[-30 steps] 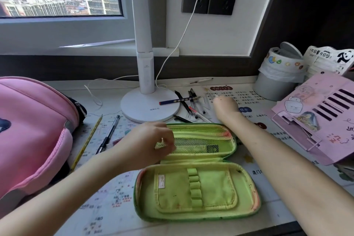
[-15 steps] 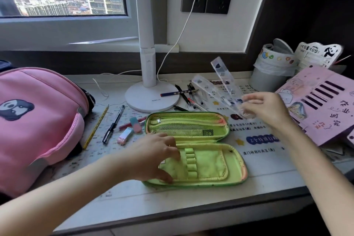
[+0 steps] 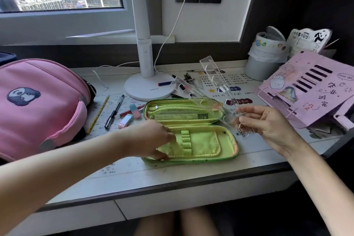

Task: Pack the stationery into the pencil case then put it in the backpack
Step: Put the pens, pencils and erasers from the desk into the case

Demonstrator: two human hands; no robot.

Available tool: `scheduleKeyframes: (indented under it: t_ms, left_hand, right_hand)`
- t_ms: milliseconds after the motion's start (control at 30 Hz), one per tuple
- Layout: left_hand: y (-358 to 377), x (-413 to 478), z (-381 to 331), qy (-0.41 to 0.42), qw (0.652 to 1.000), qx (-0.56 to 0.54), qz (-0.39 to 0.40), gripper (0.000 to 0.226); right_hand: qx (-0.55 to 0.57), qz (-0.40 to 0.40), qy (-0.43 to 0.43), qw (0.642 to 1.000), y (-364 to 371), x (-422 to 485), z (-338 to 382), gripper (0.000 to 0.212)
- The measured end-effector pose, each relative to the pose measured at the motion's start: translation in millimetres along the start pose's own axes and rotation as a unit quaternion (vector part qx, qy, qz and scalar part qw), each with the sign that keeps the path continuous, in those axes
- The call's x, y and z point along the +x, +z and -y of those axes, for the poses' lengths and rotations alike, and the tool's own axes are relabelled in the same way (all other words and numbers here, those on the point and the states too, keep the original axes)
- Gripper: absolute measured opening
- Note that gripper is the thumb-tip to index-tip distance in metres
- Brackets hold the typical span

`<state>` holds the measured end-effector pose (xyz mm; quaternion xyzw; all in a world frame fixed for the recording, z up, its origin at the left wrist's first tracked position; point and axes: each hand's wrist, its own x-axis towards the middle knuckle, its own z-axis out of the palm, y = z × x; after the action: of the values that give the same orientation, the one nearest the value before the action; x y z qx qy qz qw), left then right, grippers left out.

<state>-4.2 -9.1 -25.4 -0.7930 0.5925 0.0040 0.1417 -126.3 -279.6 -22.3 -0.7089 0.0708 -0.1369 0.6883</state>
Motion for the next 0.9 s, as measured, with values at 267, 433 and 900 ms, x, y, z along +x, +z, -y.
scheduleKeyframes:
  t_ms: [267,433,900]
  left_hand:
    - [-12,3,3,0.012,0.999,0.029,0.032,0.04]
    - [-12,0,12,0.007,1.0,-0.013,0.016,0.038]
    - [-17,7,-6,-0.01,0.997,0.04,0.071,0.045]
  right_hand:
    - [-0.048,0.001,-0.09,0.995,9,-22,2,0.019]
    - [-0.086,-0.005,-0.108,0.99,14,-28,3,0.027]
    - [-0.116,0.012,-0.104,0.988,20,-19,-6,0.027]
